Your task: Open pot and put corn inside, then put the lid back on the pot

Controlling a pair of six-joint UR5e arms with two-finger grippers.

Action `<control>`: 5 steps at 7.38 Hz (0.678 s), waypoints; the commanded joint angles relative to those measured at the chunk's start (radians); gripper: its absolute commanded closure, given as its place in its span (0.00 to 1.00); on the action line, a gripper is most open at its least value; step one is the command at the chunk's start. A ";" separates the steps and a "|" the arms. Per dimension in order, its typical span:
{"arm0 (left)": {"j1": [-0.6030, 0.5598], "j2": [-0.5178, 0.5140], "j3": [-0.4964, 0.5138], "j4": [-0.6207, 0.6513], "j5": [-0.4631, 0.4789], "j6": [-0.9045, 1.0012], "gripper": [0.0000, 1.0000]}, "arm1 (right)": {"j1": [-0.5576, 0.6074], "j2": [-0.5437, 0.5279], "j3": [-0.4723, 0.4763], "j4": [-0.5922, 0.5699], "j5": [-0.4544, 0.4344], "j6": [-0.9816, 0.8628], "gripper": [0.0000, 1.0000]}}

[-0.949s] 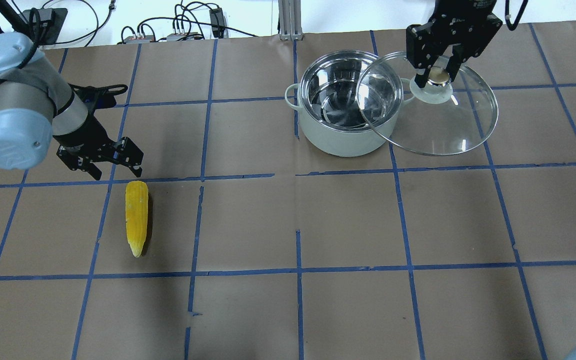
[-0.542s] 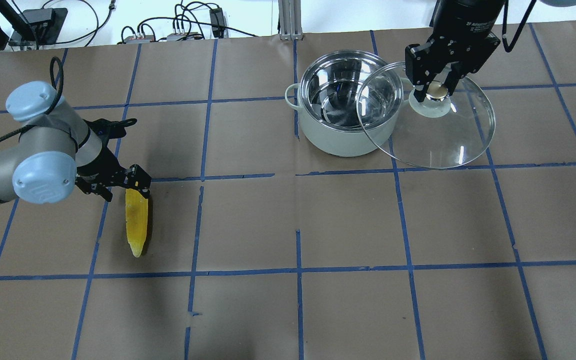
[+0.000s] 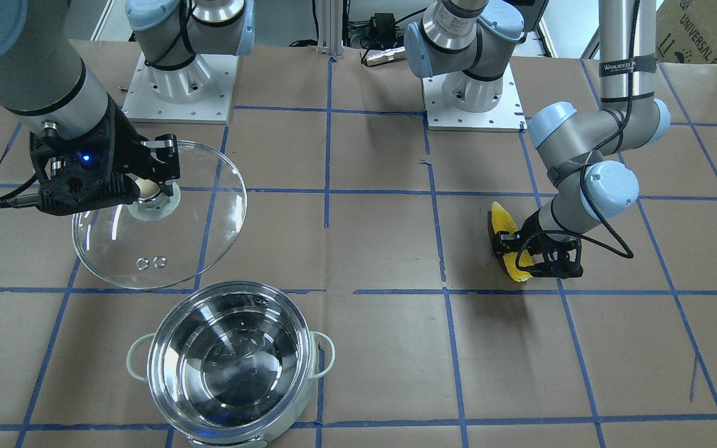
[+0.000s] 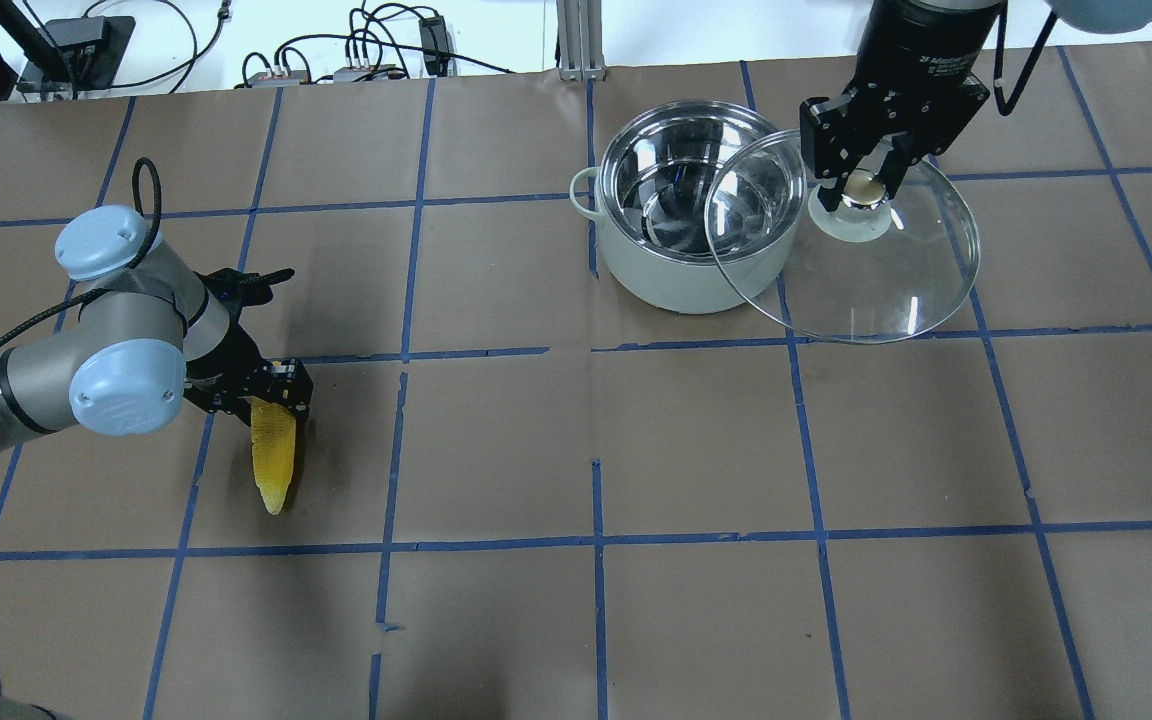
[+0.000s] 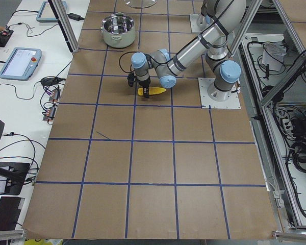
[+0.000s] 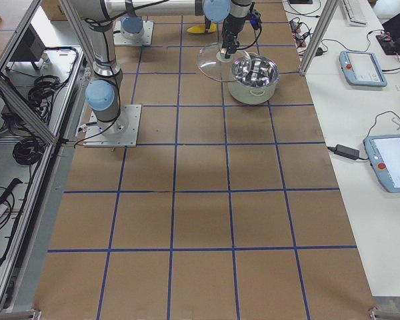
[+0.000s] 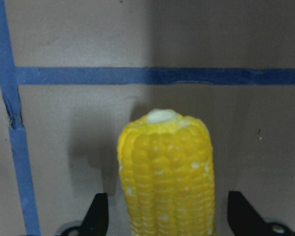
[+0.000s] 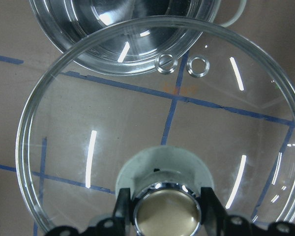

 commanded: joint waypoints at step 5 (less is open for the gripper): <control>-0.213 0.042 0.252 -0.127 -0.069 -0.163 0.84 | 0.005 0.003 0.001 -0.009 -0.016 -0.004 0.72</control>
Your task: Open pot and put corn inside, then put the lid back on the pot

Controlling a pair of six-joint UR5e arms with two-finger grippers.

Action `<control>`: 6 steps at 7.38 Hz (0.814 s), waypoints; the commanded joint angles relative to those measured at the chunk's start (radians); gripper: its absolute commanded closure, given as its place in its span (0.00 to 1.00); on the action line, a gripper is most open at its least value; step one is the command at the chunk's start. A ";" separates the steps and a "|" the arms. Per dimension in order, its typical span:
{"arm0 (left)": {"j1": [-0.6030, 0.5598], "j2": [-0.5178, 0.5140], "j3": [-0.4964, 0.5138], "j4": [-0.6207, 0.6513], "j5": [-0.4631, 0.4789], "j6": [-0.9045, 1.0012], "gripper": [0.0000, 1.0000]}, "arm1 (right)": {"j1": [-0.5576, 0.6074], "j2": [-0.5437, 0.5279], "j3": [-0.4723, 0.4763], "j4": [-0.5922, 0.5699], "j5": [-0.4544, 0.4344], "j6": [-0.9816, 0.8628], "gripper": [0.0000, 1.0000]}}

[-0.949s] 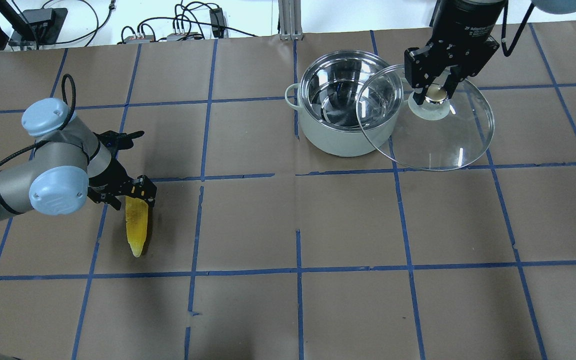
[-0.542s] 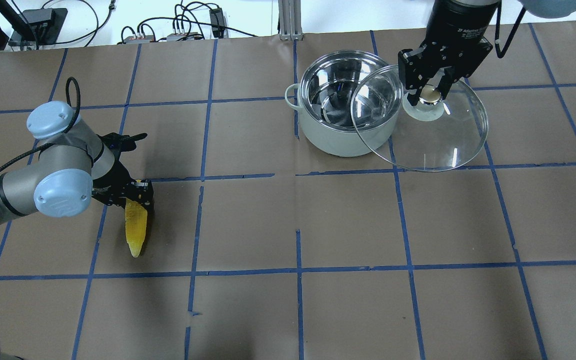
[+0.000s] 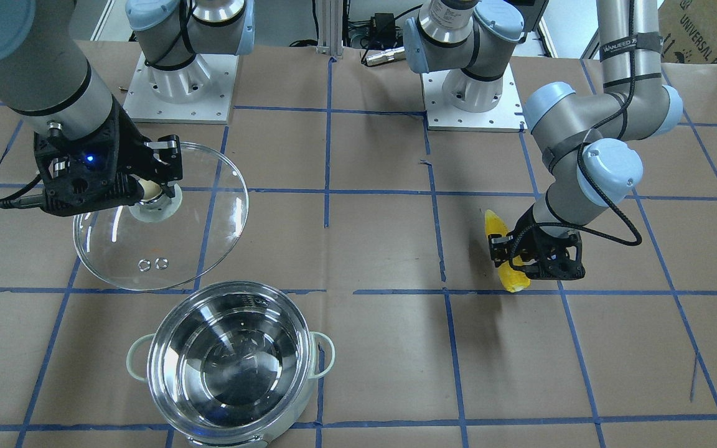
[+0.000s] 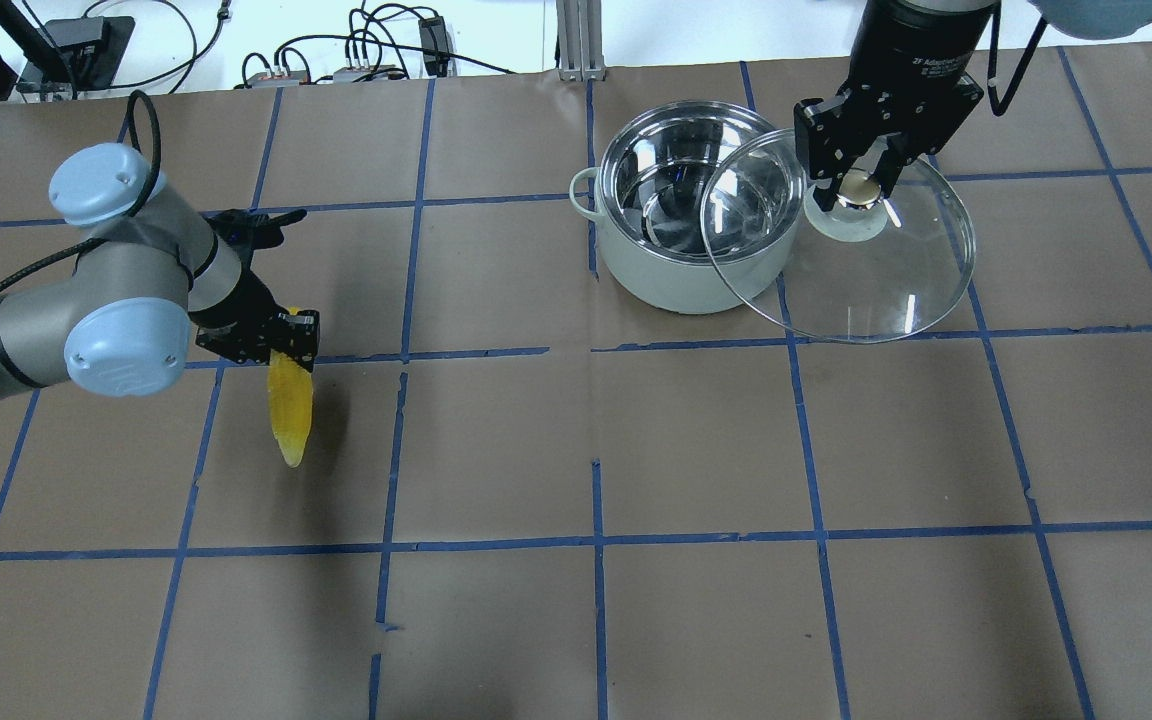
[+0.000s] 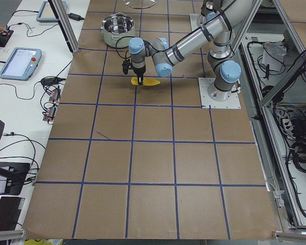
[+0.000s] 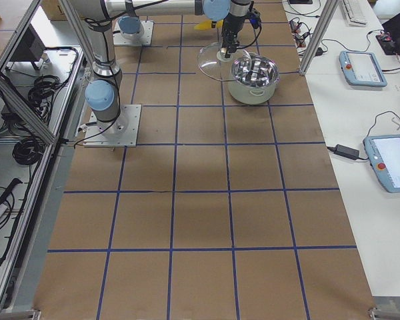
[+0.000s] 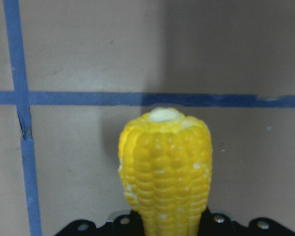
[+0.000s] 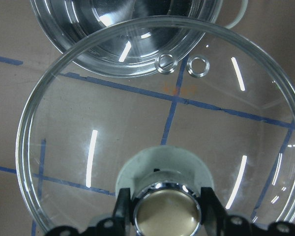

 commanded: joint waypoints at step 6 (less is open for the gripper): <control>-0.446 -0.396 0.880 -0.266 -0.066 -0.386 0.83 | -0.006 -0.016 0.035 0.008 -0.019 -0.016 0.72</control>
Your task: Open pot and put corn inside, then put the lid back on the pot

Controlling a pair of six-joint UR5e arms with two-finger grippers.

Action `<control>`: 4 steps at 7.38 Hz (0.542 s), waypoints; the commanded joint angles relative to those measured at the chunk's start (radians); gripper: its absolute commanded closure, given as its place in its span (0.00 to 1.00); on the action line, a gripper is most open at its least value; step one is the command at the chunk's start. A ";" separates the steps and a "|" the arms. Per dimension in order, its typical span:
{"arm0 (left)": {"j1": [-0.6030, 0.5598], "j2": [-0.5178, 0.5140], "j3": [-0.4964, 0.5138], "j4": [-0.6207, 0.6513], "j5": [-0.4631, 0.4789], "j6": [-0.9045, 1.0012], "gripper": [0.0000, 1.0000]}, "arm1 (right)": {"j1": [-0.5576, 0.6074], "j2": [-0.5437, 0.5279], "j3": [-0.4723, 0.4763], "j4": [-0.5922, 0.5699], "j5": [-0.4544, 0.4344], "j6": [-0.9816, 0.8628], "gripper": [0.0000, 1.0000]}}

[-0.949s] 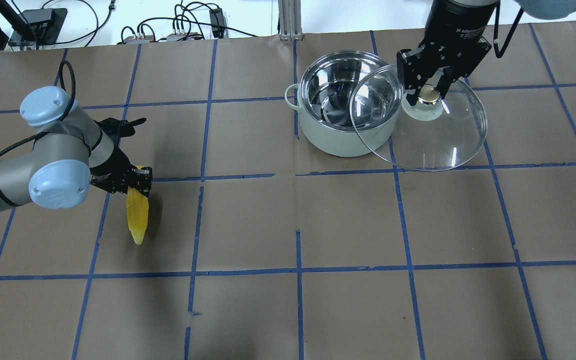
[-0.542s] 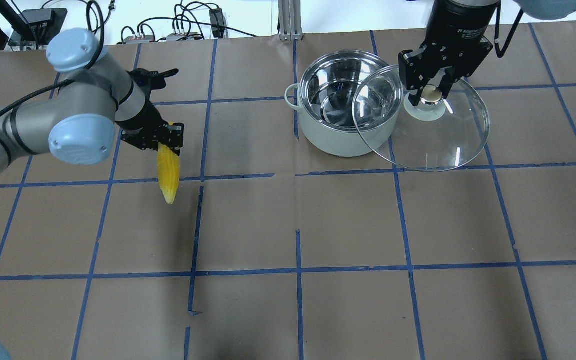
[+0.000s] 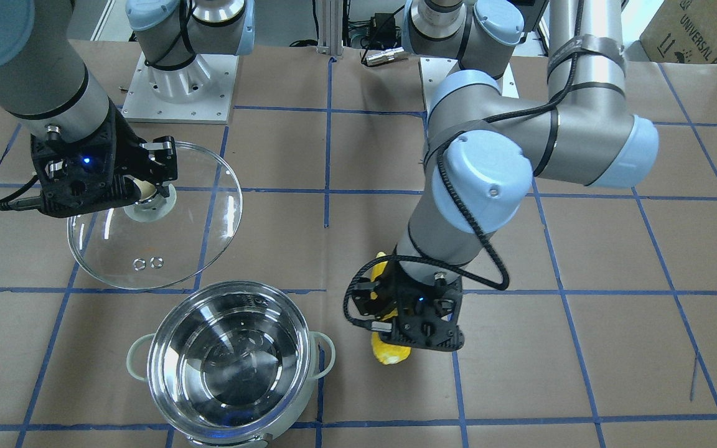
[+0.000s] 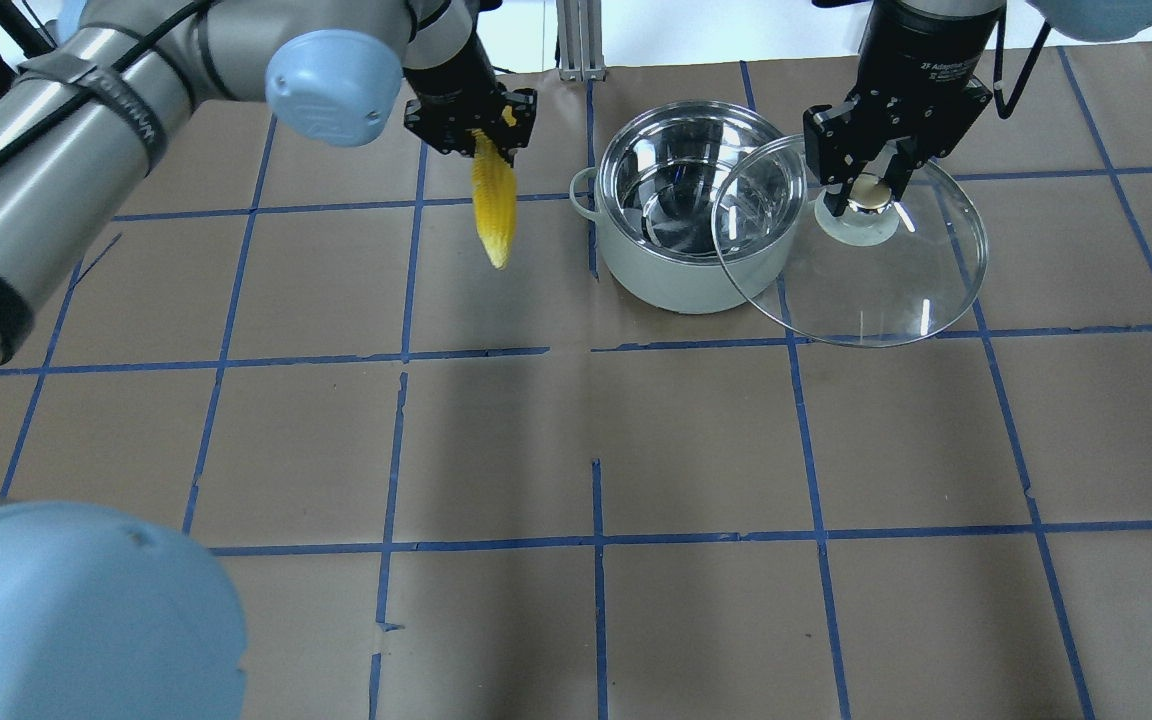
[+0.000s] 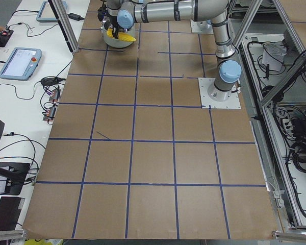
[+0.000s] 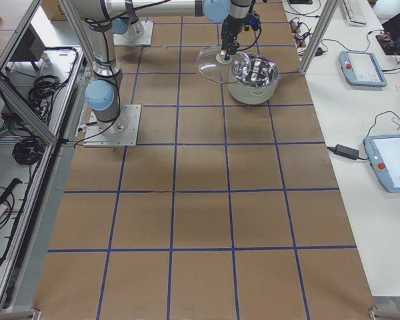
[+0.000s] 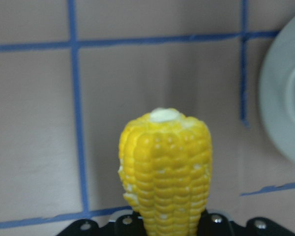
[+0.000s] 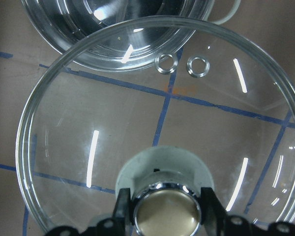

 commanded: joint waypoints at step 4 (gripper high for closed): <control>-0.175 -0.283 0.368 -0.057 0.019 -0.145 0.81 | 0.003 -0.075 0.132 -0.092 0.000 0.011 0.72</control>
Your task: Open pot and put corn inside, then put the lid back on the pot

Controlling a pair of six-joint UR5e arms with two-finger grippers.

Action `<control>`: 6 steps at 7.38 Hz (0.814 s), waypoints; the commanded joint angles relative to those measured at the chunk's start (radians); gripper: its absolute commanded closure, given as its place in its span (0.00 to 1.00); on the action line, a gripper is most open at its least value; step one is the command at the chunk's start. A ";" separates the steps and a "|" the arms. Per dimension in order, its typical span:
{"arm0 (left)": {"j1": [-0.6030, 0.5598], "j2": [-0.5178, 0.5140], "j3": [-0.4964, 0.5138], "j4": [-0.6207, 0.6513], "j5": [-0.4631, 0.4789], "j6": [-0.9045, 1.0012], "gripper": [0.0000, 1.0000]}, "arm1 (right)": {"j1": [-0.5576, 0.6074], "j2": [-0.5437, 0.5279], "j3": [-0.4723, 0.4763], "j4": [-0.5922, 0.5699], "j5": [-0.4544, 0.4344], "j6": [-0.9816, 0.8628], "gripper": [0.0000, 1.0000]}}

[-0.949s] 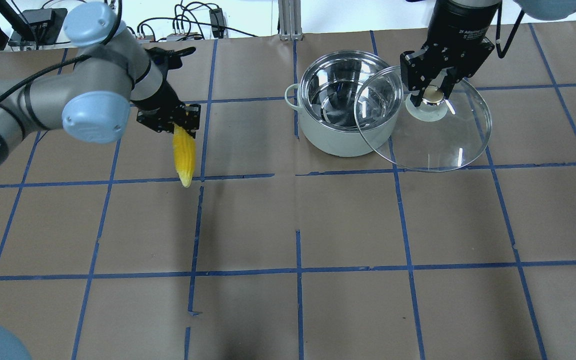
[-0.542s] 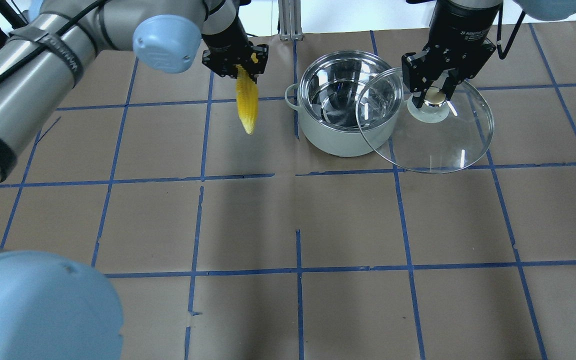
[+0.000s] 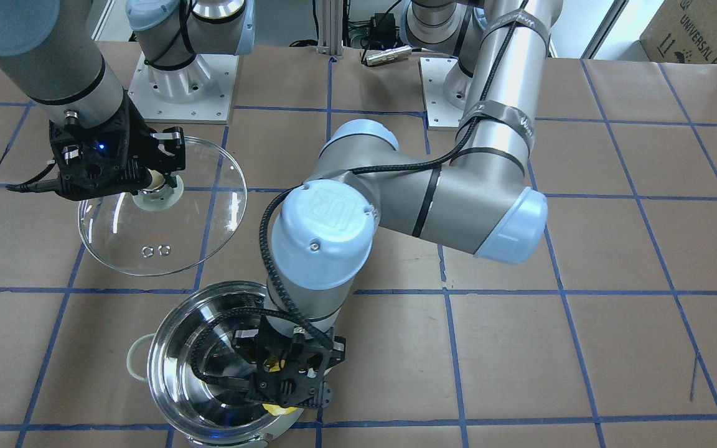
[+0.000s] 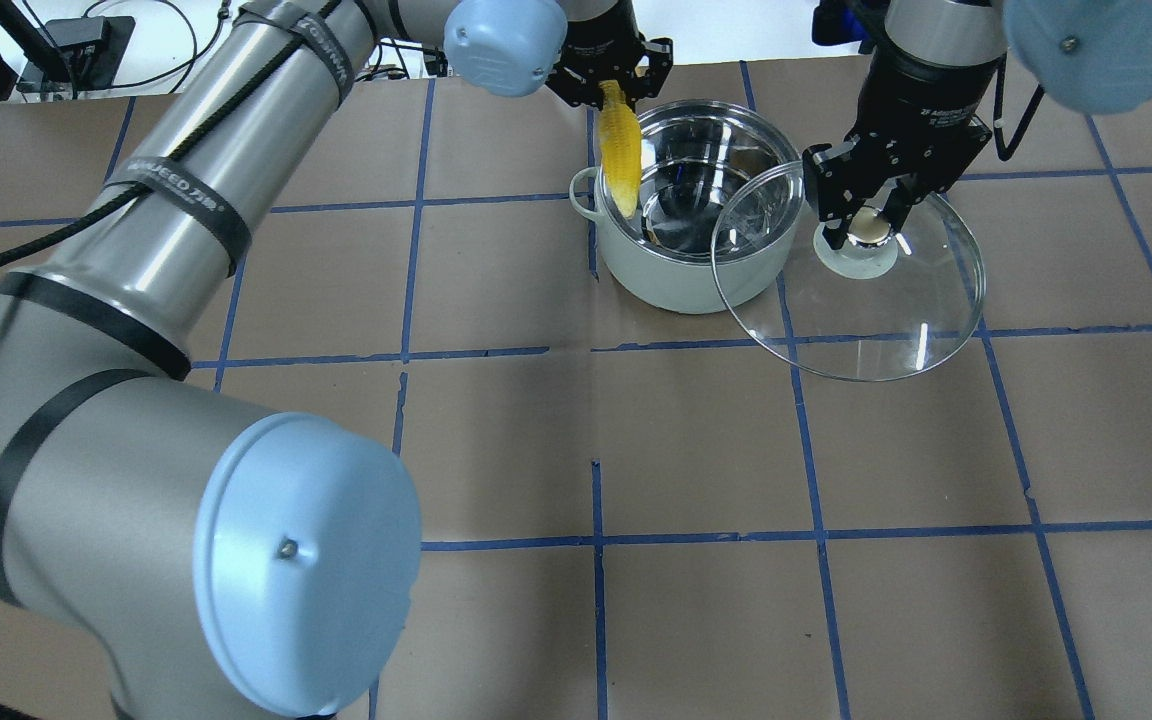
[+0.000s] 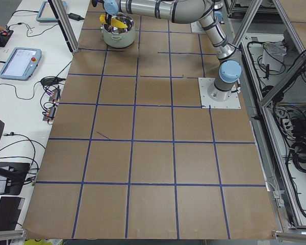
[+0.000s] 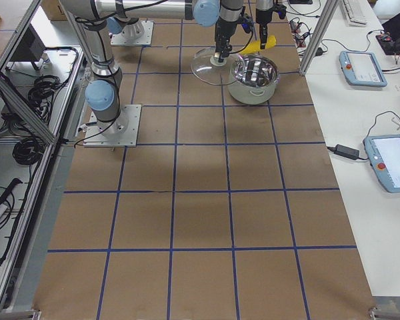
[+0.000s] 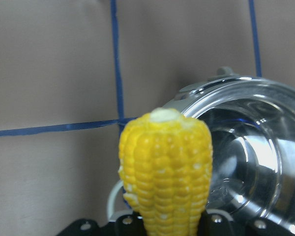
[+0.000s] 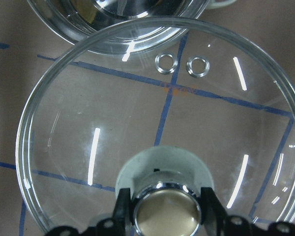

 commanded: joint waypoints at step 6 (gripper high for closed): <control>-0.046 -0.098 0.035 0.061 0.012 0.002 0.00 | 0.000 -0.007 0.017 -0.012 0.001 0.007 0.71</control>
